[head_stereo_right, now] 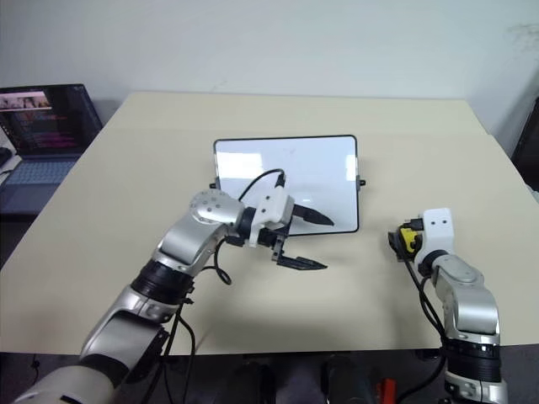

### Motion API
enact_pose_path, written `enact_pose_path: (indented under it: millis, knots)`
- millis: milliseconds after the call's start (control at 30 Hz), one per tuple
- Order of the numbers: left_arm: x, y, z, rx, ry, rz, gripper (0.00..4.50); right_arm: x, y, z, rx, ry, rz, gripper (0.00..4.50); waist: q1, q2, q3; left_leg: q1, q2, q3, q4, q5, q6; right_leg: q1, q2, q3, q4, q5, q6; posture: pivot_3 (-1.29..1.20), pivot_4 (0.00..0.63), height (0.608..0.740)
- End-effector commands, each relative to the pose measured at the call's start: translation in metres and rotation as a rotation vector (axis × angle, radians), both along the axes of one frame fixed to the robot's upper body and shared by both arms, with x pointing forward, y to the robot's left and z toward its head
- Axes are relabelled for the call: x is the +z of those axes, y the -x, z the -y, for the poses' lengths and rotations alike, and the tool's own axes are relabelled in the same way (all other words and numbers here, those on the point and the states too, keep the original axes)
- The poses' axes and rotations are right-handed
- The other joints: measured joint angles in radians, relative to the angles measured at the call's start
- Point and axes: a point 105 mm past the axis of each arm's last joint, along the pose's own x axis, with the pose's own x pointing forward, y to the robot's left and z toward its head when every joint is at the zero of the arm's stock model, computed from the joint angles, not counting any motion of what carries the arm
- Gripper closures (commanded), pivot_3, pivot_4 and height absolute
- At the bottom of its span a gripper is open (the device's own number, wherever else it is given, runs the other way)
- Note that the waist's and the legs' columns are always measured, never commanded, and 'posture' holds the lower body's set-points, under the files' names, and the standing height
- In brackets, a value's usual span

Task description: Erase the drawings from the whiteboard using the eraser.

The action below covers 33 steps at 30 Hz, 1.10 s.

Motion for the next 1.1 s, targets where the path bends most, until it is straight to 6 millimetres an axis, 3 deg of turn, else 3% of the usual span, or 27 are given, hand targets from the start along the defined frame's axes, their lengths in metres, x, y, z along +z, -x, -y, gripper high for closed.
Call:
enact_pose_path:
  millis: [33,200,267,333,400,467,567,733,933,1100]
  knots:
    - [0.014,-0.002,-0.003,0.068,0.063,0.07,0.0,0.019,-0.001,0.002,-0.005,-0.022,0.093,0.05,0.0,0.0,0.0,0.0,0.0,0.0,0.0,0.0,0.0,0.0,0.0,0.0,0.0,0.0,0.0,0.0,0.15,0.74]
    - [0.039,-0.019,-0.066,0.467,0.264,0.066,0.0,0.05,0.011,-0.018,0.086,-0.031,0.259,0.05,-0.006,0.001,0.0,0.001,0.003,-0.001,-0.001,0.0,0.0,0.0,0.0,0.0,0.0,0.0,0.0,0.0,0.15,0.74]
    - [0.042,-0.017,-0.091,0.644,0.357,0.032,0.0,0.055,0.021,-0.031,0.141,-0.032,0.291,0.05,-0.006,0.001,0.0,0.001,0.007,-0.002,-0.001,0.0,0.0,-0.001,-0.001,0.0,0.0,0.0,0.0,0.0,0.15,0.74]
    - [0.034,-0.007,-0.115,0.814,0.415,-0.009,0.0,0.053,0.035,-0.047,0.209,-0.044,0.295,0.05,-0.001,0.001,0.0,0.0,0.008,-0.002,-0.001,0.0,-0.001,0.0,-0.002,-0.001,0.0,0.0,0.0,0.0,0.15,0.74]
    - [0.01,0.007,-0.155,1.105,0.467,-0.012,0.0,0.046,0.054,-0.065,0.217,-0.063,0.32,0.05,0.001,0.002,-0.002,0.0,0.009,-0.002,-0.001,-0.001,-0.002,0.001,-0.003,-0.001,-0.001,0.0,0.0,0.0,0.15,0.74]
    - [-0.011,0.018,-0.176,1.299,0.471,0.007,0.0,0.036,0.066,-0.066,0.192,-0.052,0.339,0.05,0.002,0.002,-0.004,0.002,0.011,-0.002,0.001,-0.005,-0.009,0.002,-0.003,-0.001,0.0,-0.001,-0.001,0.0,0.15,0.74]
    - [-0.029,0.026,-0.191,1.467,0.474,0.046,0.0,0.019,0.075,-0.064,0.177,-0.07,0.348,0.05,0.017,-0.001,-0.004,0.002,0.008,-0.002,0.002,-0.006,-0.01,0.003,-0.005,-0.002,0.0,-0.002,-0.001,0.0,0.15,0.74]
    - [-0.033,0.041,-0.209,1.639,0.501,0.154,0.0,0.011,0.075,-0.063,0.206,-0.065,0.403,0.05,0.023,-0.003,-0.005,0.006,0.007,0.0,0.003,-0.003,-0.006,0.006,-0.005,0.001,-0.001,0.0,0.0,0.0,0.15,0.74]
    - [-0.03,0.038,-0.197,1.623,0.518,0.209,0.0,0.016,0.065,-0.022,0.054,-0.095,0.479,0.05,0.024,-0.003,-0.005,0.007,0.008,0.0,0.003,-0.003,-0.005,0.006,-0.002,0.001,0.0,0.0,0.0,0.0,0.15,0.74]
    - [-0.037,0.043,-0.201,1.682,0.517,0.193,0.0,0.008,0.067,-0.014,0.02,-0.065,0.457,0.05,0.024,-0.003,-0.006,0.005,0.009,0.001,0.001,-0.004,-0.006,0.004,-0.002,0.001,0.0,-0.002,-0.003,0.0,0.15,0.74]
